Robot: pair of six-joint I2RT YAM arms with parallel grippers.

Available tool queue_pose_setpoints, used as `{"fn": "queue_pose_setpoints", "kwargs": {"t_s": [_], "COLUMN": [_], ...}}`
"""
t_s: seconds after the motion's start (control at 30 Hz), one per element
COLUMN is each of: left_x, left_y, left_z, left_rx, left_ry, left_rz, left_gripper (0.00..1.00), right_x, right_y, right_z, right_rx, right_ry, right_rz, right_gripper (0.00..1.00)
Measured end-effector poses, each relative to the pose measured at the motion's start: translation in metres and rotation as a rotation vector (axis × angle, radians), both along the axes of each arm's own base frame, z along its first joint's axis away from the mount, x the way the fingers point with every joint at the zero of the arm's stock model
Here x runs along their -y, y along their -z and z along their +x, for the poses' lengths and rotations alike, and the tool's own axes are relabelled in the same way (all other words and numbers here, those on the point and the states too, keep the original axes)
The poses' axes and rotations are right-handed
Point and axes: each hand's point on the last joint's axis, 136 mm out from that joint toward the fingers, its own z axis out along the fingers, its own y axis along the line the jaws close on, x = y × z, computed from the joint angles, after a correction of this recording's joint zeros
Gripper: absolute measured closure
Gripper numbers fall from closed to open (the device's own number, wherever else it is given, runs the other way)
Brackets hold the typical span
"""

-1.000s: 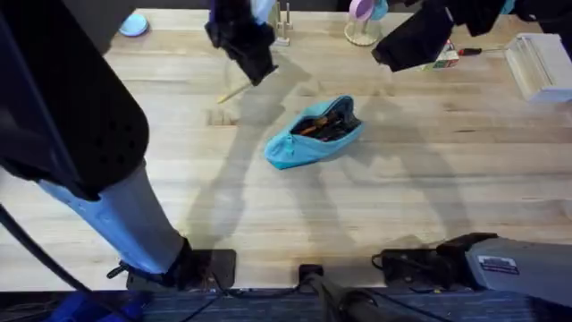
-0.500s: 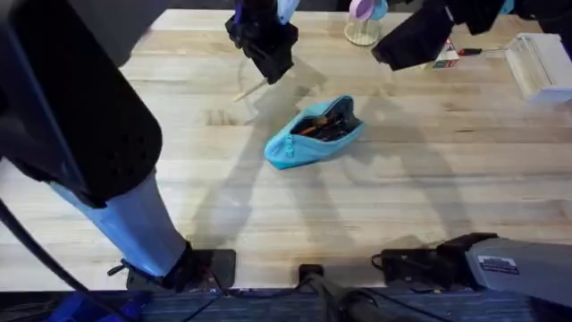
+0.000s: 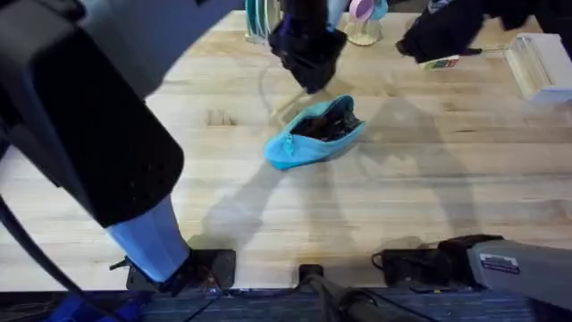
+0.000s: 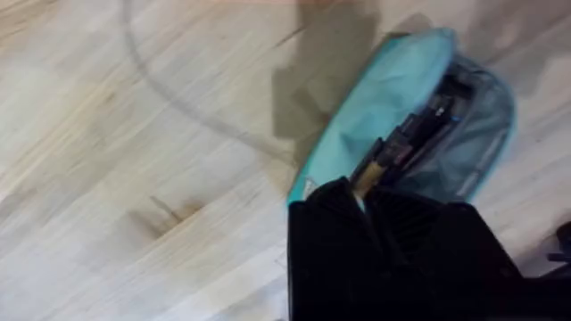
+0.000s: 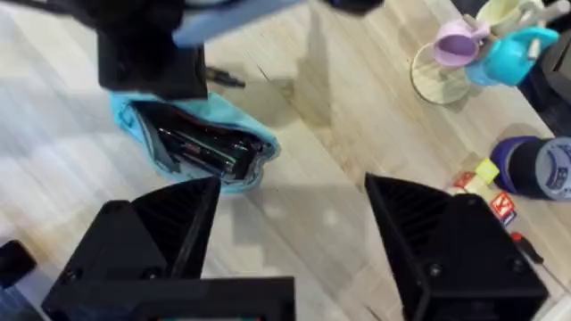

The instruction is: Unzip the bag, pick up the pens from the table one at a time and place them inside, then zip the bag closed.

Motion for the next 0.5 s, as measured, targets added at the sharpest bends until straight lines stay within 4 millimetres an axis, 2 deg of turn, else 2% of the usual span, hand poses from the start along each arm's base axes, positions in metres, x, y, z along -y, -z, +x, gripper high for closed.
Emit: {"fn": "queue_pose_setpoints", "kwargs": {"t_s": [0.1,0.27,0.5], "left_x": [0.014,0.036,0.066], "left_y": [-0.001,-0.004,-0.007], "left_z": [-0.008,-0.011,-0.029], "left_rx": [-0.001,0.003,-0.009], "left_ry": [0.001,-0.008,0.047], "left_rz": [-0.015,-0.078,-0.139], "left_gripper": [0.96,0.959,0.959], "right_x": [0.007,0.007,0.007], "right_y": [-0.013,-0.033,-0.042], "right_z": [-0.014,-0.042,-0.052], "right_rx": [0.025,0.07,0.1], "right_ry": [0.014,0.002,-0.004], "right_rz": [0.019,0.044,0.055], "right_gripper": [0.005,0.005,0.005]}}
